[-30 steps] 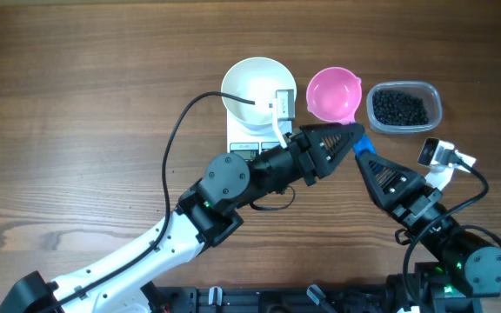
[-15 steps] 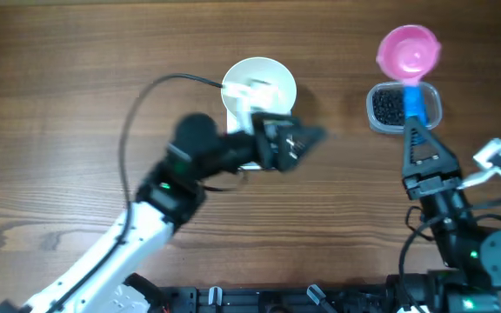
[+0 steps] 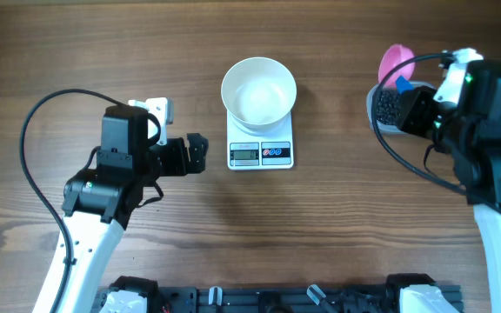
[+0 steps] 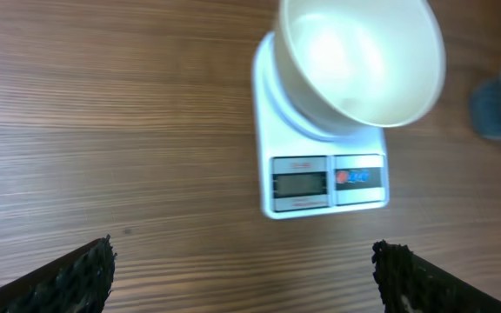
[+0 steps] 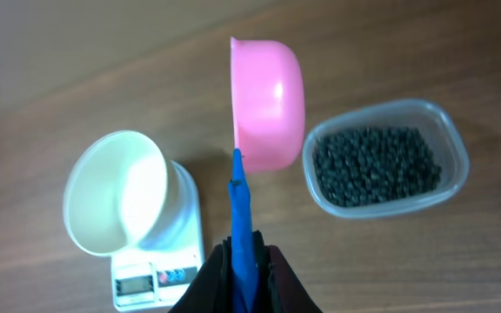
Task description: Scoop item into bowl and weigh 150g on scale
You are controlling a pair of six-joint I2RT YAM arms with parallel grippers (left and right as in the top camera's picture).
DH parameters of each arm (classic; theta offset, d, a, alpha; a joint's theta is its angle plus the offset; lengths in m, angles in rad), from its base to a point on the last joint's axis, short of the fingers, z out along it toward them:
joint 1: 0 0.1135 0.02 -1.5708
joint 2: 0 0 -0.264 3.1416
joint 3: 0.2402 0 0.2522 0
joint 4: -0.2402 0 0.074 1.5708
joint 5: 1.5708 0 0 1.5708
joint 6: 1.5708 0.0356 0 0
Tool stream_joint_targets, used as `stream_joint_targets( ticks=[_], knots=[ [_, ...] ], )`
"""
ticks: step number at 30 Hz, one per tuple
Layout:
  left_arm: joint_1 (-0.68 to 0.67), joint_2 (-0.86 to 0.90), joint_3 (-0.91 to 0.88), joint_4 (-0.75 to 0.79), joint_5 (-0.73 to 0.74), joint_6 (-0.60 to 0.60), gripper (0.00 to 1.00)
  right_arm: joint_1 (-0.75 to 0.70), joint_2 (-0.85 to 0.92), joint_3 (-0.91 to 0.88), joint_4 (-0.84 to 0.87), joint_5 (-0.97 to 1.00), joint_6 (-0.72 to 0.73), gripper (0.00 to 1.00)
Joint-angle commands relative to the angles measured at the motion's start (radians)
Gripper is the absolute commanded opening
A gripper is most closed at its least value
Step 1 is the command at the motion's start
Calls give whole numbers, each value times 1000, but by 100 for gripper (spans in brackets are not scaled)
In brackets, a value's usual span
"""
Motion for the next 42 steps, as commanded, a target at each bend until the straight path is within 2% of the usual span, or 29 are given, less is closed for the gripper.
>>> stream_joint_targets(
  ticks=[1,6,12,14,15,16,18,21,22,27,32,34,37,40,42],
  knots=[
    [6,-8,20,-4,-128,38,100,-1,31,27,-38,5,-48,4],
    [6,-7,19,-4,-127,38,100,-1,32,23,-42,-8,-45,4],
    [6,-7,19,-4,-127,38,100,-1,66,21,191,-8,-48,4],
    [6,-7,19,-4,-127,38,100,-1,109,21,211,-33,29,4],
    [6,-7,19,-4,-127,38,100,-1,127,21,229,-95,112,4],
    [6,-7,19,-4,-127,38,100,-1,145,21,254,-161,133,4],
    [6,-7,19,-4,-127,38,100,-1,170,21,314,-243,134,4],
    [6,-7,19,-4,-127,38,100,-1,200,21,404,-189,130,4],
    [6,-7,19,-4,-127,38,100,-2,209,21,405,-146,122,4],
    [6,-7,19,-4,-127,38,100,-39,220,21,371,-72,-105,4],
    [6,-7,19,-4,-127,38,100,-274,182,21,164,-80,-112,4],
    [6,-7,19,-4,-127,38,100,-367,146,21,130,-105,-112,4],
    [6,-7,19,-4,-127,38,100,-368,123,21,132,-107,-143,4],
    [6,-7,19,-4,-127,38,100,-368,117,21,114,-107,-258,4],
    [6,-7,19,-4,-127,38,100,-368,118,21,77,-107,-261,4]
  ],
)
